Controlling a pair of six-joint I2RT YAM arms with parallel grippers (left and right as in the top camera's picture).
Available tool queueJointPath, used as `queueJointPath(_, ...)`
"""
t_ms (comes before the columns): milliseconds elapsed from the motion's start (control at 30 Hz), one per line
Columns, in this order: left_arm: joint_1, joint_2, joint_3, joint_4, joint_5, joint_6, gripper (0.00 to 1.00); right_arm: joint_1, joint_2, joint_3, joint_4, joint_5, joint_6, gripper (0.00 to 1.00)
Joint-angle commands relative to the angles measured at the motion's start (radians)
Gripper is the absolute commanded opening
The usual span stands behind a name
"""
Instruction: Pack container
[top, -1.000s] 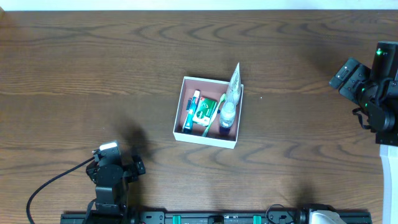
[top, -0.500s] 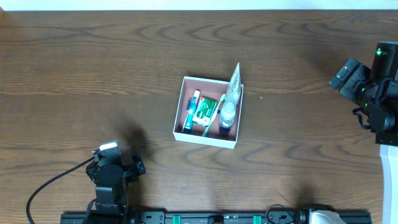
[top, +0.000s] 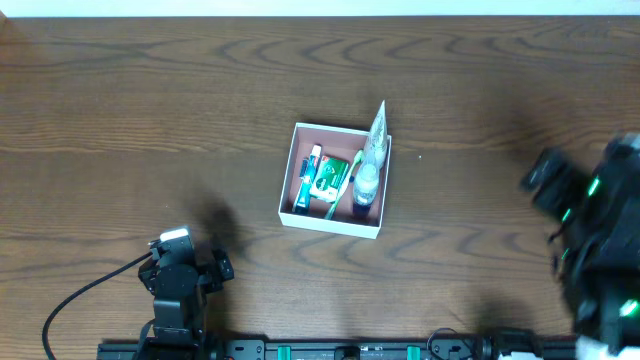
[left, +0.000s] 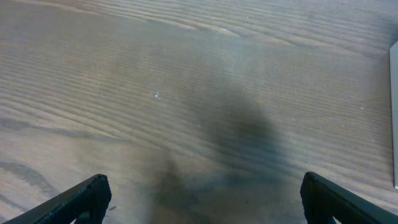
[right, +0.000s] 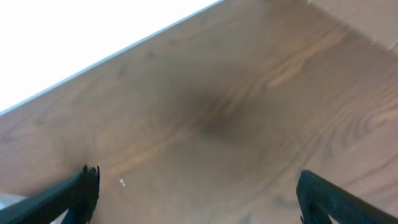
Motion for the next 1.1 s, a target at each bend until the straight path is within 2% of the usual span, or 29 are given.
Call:
queueJointPath(0,0.005,-0.009,-0.013,0.003,-0.003,-0.013,0.98,-0.006,-0.159,-0.239,0.046,-0.078,-0.042,0.99)
queueJointPath(167,0.005,-0.009,-0.013,0.003,-0.003,-0.013,0.98,-0.006,-0.401,-0.521,0.127,-0.163,-0.097,0.99)
queueJointPath(367,0.005,-0.009,-0.013,0.002,-0.003,-0.013,0.98,-0.006,-0.549,-0.701,0.167,-0.219,-0.123,0.99)
queueJointPath(700,0.005,-0.009,-0.013,0.002,-0.002,-0.013,0.98,-0.006,-0.57,-0.809,0.228,-0.239,-0.123,0.99)
queueJointPath(1067,0.005,-0.009,-0.013,0.002,-0.003,-0.013,0.98,-0.006,-0.567,-0.812,0.229,-0.239,-0.123,0.99)
